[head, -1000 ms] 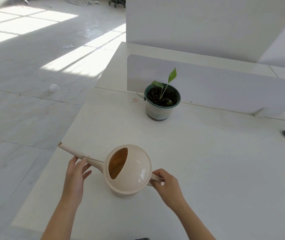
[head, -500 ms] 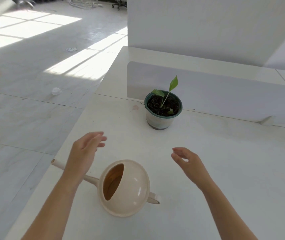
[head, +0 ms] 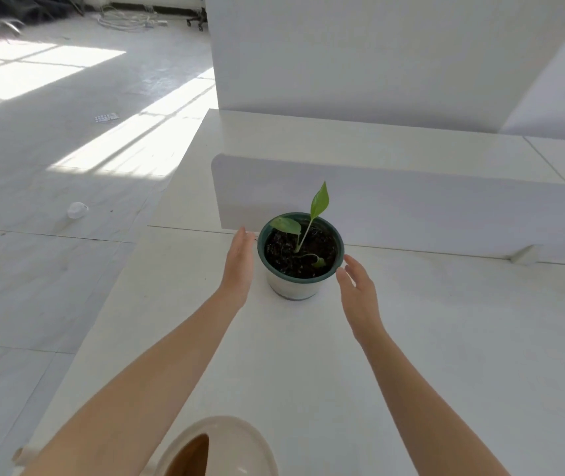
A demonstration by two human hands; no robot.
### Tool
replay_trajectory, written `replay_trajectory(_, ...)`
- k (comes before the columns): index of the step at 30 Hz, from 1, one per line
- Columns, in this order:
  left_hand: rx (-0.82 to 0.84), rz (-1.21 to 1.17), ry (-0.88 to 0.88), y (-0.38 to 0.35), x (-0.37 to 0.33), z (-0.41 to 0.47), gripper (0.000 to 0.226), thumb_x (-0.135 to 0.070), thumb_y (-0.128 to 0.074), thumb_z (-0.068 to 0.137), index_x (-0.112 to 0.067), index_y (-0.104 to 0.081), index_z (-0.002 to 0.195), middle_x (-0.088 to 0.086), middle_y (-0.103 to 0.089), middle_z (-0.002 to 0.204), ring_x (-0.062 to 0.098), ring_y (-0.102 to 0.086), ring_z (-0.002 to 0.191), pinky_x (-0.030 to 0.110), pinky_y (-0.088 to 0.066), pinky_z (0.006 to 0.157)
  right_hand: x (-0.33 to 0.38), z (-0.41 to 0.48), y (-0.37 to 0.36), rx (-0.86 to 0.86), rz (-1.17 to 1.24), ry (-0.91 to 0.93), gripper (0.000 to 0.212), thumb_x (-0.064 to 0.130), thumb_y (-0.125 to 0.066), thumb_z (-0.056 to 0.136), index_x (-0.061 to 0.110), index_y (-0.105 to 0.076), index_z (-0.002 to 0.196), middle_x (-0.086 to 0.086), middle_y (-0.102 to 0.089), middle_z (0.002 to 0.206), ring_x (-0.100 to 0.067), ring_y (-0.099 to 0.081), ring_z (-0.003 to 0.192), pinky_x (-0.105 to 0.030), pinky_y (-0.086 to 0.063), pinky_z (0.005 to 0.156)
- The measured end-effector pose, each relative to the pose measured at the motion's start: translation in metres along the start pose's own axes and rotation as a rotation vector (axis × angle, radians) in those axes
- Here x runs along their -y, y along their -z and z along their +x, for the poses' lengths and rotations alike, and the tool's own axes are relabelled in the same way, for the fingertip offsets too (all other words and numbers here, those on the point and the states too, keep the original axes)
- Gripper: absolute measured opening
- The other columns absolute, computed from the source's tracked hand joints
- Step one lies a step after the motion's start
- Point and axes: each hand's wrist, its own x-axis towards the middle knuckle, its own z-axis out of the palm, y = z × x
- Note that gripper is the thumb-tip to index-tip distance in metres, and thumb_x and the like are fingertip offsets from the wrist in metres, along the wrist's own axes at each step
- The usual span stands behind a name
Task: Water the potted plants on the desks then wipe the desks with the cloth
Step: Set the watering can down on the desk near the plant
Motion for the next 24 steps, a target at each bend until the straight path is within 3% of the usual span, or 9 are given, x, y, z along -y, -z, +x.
replay_trajectory(3,0.073,-0.049,0.034,-0.006,0.012,0.017,0.052,-0.046,-0.031,0.091,-0.018,-0.046,0.132,-0.006,-0.045,0.141,0.007,-0.037,0.131,0.038,-0.024,0.112,0.002,0.006,-0.011,0.004,0.124,0.029,0.025,0.015,-0.041,0.094,0.037,-0.048,0.103,0.006,-0.048,0.122,-0.005,-0.046,0.109,-0.021,-0.032,0.093)
replay_trajectory(5,0.14,-0.079,0.018,-0.012,0.015,0.015,0.047,-0.045,-0.026,0.095,-0.02,-0.055,0.123,-0.009,-0.056,0.128,0.003,-0.045,0.121,0.032,-0.03,0.107,-0.002,0.005,-0.017,-0.012,0.198,0.034,0.028,0.013,-0.039,0.094,0.037,-0.044,0.107,0.011,-0.045,0.122,0.002,-0.044,0.109,-0.019,-0.031,0.094)
replay_trajectory(8,0.147,-0.105,0.023,-0.018,0.02,0.012,0.052,-0.048,-0.022,0.096,-0.024,-0.041,0.138,-0.006,-0.044,0.144,0.009,-0.035,0.135,0.038,-0.022,0.116,-0.01,0.004,-0.025,-0.002,0.203,0.05,0.043,0.015,-0.039,0.095,0.023,-0.033,0.137,0.016,-0.038,0.134,0.005,-0.038,0.117,-0.019,-0.029,0.099)
replay_trajectory(13,0.112,-0.076,0.002,-0.019,0.031,-0.001,0.05,-0.038,-0.018,0.099,-0.025,-0.015,0.148,-0.008,-0.021,0.155,0.007,-0.019,0.141,0.034,-0.013,0.117,-0.004,0.023,-0.025,0.023,0.178,0.024,0.055,0.022,-0.037,0.096,0.02,-0.013,0.145,0.009,-0.026,0.148,-0.006,-0.025,0.136,-0.021,-0.022,0.107)
replay_trajectory(16,0.092,-0.074,-0.001,-0.011,0.039,0.001,0.053,-0.042,-0.019,0.098,-0.023,-0.018,0.148,-0.009,-0.021,0.155,0.005,-0.016,0.142,0.035,-0.011,0.117,-0.005,0.03,-0.02,0.025,0.176,0.002,0.057,0.025,-0.037,0.096,0.021,-0.009,0.146,0.004,-0.014,0.156,-0.008,-0.016,0.141,-0.025,-0.018,0.112)
replay_trajectory(19,0.056,-0.059,0.03,-0.005,0.031,0.012,0.07,-0.054,-0.026,0.088,-0.019,-0.017,0.148,-0.007,-0.019,0.156,0.007,-0.015,0.143,0.041,-0.01,0.118,-0.009,0.024,-0.018,-0.028,0.211,-0.01,0.056,0.025,-0.036,0.096,0.023,-0.009,0.146,0.001,-0.018,0.155,-0.01,-0.021,0.14,-0.024,-0.021,0.106)
replay_trajectory(22,0.112,-0.054,0.054,-0.01,0.022,0.014,0.073,-0.06,-0.026,0.082,-0.022,-0.028,0.145,-0.011,-0.03,0.151,0.005,-0.024,0.138,0.037,-0.013,0.116,-0.01,0.016,-0.026,-0.016,0.255,-0.022,0.06,0.021,-0.037,0.096,0.022,-0.003,0.146,0.0,-0.027,0.151,-0.007,-0.032,0.13,-0.023,-0.024,0.102)
replay_trajectory(24,0.145,-0.05,0.068,-0.015,0.024,0.013,0.082,-0.066,-0.025,0.076,-0.025,-0.019,0.147,-0.009,-0.024,0.154,0.007,-0.02,0.141,0.039,-0.012,0.118,-0.01,0.014,-0.035,-0.013,0.264,-0.025,0.063,0.023,-0.037,0.096,0.023,0.001,0.146,0.001,-0.021,0.154,-0.009,-0.027,0.135,-0.026,-0.023,0.107)
